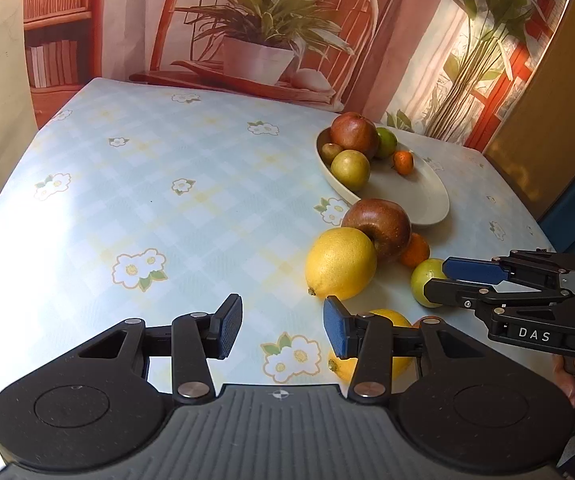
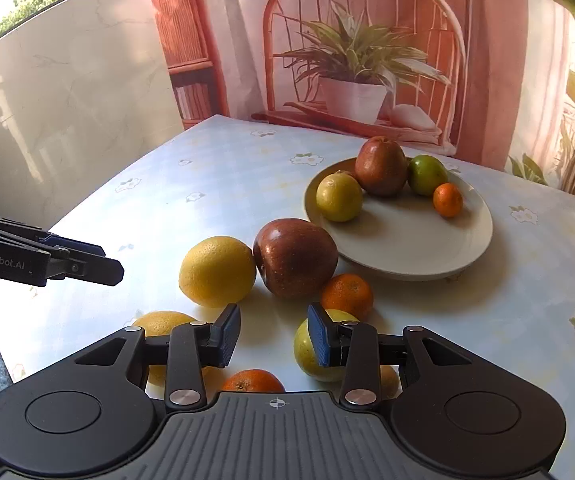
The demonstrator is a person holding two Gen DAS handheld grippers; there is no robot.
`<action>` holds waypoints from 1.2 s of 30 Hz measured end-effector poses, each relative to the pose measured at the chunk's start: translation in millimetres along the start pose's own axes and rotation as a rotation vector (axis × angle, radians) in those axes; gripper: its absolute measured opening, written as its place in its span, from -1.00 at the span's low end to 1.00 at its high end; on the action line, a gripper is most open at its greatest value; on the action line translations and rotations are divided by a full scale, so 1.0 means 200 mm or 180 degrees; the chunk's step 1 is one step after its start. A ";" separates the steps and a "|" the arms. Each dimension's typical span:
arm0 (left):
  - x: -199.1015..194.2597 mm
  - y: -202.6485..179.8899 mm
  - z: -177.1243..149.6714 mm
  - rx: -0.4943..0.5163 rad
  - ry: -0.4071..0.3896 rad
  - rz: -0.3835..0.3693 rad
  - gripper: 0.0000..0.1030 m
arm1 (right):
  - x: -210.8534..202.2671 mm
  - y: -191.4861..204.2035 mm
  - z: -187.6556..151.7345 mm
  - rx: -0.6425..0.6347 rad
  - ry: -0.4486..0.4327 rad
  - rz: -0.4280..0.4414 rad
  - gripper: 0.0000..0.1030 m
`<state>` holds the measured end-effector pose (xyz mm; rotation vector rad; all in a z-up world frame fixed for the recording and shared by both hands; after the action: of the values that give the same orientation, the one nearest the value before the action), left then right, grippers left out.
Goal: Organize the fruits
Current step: 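Move the left tool back to a yellow lemon in the fruit pile, then close the left tool around the yellow lemon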
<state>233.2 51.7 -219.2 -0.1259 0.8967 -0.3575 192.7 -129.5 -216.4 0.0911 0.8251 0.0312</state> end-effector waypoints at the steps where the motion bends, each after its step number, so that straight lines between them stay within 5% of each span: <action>1: 0.01 -0.01 -0.01 -0.0013 0.0010 -0.0014 -0.08 | 0.00 0.01 -0.01 -0.0044 0.0032 0.0004 -0.32; 25: 0.12 -0.12 -0.05 -0.0138 0.0113 -0.0479 -0.09 | 0.02 0.22 -0.06 -0.1029 0.0604 0.0204 -0.32; 36: 0.18 -0.15 0.00 -0.0117 0.0184 -0.0576 -0.09 | 0.01 0.24 -0.03 -0.0949 0.0648 0.0358 -0.31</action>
<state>246.6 11.2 -237.6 -0.2326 0.9520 -0.5152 189.9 -81.3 -216.9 -0.1492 1.0093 0.2724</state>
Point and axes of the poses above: each gripper's, at about its wrist camera, not at the fingertips, and x roughly the way its jaws point, y to its left, z to its top, the point moved 4 cm from there along x, roughly the way its jaws point, and after that the axes turned 3 degrees about -x, right-handed, at the moved point
